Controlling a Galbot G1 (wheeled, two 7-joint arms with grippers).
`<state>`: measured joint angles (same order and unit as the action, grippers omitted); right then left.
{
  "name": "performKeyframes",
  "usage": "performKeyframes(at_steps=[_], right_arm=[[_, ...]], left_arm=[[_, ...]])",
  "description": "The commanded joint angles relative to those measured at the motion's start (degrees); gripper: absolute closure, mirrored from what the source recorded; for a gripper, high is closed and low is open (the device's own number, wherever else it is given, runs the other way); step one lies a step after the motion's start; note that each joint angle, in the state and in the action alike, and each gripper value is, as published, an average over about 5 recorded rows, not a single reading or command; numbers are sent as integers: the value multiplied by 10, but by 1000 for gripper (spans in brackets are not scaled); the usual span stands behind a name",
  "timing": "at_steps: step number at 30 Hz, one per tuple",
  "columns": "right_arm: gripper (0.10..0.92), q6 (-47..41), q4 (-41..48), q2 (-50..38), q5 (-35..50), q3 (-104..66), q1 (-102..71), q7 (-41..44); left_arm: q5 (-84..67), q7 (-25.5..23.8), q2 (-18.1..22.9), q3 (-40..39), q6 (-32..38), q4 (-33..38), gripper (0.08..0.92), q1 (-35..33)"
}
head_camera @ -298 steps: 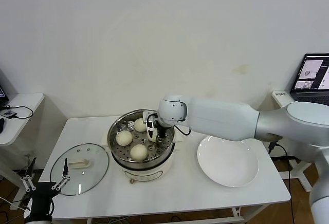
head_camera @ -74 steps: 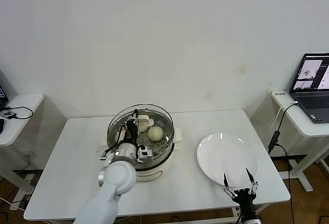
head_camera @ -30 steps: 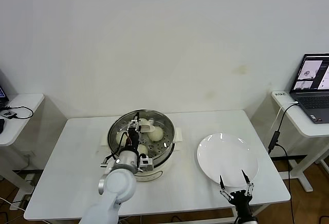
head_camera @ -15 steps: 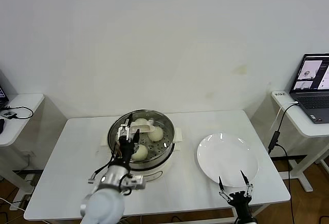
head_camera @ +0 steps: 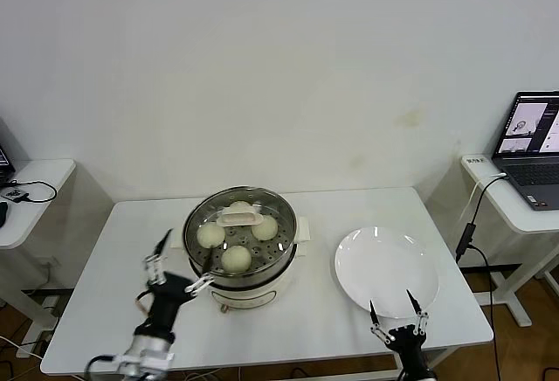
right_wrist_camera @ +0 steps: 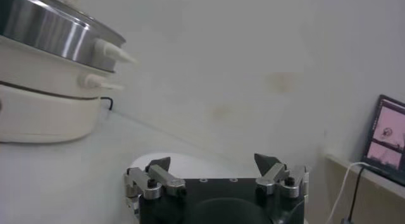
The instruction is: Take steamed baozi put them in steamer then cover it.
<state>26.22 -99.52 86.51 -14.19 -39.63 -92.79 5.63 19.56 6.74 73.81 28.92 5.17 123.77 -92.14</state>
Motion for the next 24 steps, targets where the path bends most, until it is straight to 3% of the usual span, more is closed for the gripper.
performKeyframes(at_steps=[1,9,24], right_arm=[[203,-29,-35,-33,73,34,-33,13],[203,-97,-93,-42,99,60,-62,29],[203,-166,-126,-39,110,77,-74,30]], left_arm=[[-399,67,9,138,111,-56,177,-150],[-397,49,11,161,155,-117,177,-169],[-369,-11,-3,175,138,-128,177,-166]])
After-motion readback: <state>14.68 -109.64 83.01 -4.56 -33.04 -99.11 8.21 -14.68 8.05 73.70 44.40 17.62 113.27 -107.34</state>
